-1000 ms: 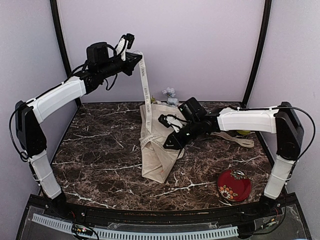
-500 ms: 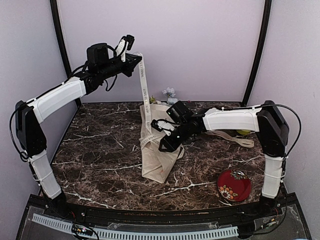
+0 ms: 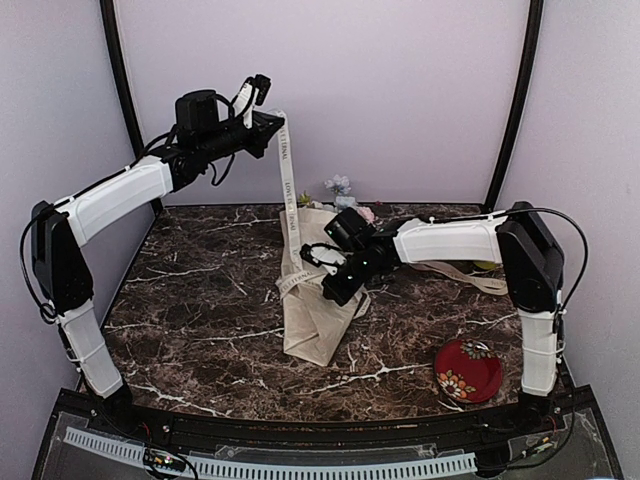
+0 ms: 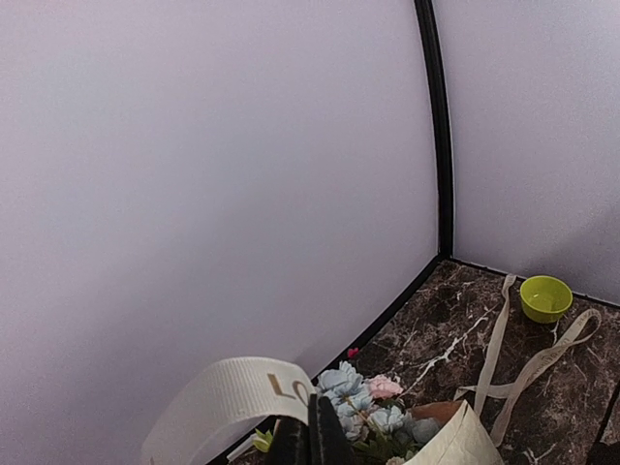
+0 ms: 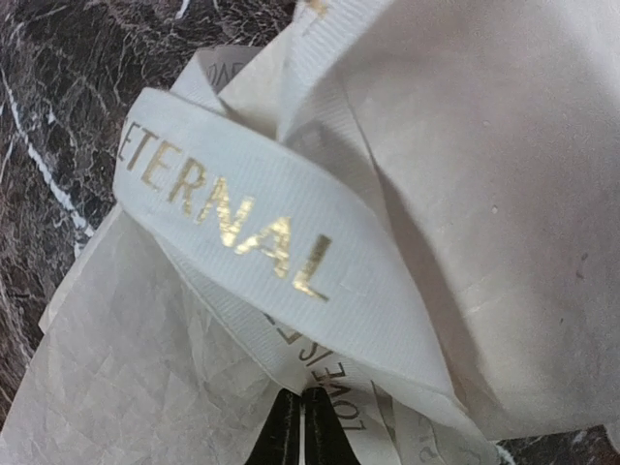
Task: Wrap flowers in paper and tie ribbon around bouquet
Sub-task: Cross the ribbon over the folded bouquet.
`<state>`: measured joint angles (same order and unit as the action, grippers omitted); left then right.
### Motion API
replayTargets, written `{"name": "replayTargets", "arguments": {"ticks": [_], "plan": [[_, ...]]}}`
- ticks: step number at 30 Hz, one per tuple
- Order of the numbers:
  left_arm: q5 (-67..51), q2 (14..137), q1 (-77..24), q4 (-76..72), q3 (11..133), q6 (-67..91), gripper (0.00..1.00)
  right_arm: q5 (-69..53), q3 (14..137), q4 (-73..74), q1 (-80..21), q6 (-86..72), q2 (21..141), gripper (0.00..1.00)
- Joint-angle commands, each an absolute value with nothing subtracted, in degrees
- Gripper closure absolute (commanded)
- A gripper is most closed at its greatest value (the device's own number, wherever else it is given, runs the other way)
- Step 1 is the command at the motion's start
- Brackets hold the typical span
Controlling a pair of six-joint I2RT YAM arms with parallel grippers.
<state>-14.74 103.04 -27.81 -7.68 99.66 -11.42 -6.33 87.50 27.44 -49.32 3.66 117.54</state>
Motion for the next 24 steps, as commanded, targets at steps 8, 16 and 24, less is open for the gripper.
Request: {"name": "replayTargets", "arguments": {"ticks": [8, 16, 24], "plan": [[-13.27, 99.05, -26.83, -8.09, 95.90, -12.65, 1.00, -13.98, 88.24, 34.74, -50.02, 5.02, 110.17, 1.00], [-12.17, 97.72, -26.64, -7.89, 90.15, -12.78, 1.00, -27.62, 92.19, 48.73, -49.80, 9.65, 106.40, 1.00], [-10.73, 97.18, -26.65, -8.28, 84.98, -11.57, 1.00, -41.46, 99.98, 37.67, -46.59, 3.61, 106.67, 1.00]]}}
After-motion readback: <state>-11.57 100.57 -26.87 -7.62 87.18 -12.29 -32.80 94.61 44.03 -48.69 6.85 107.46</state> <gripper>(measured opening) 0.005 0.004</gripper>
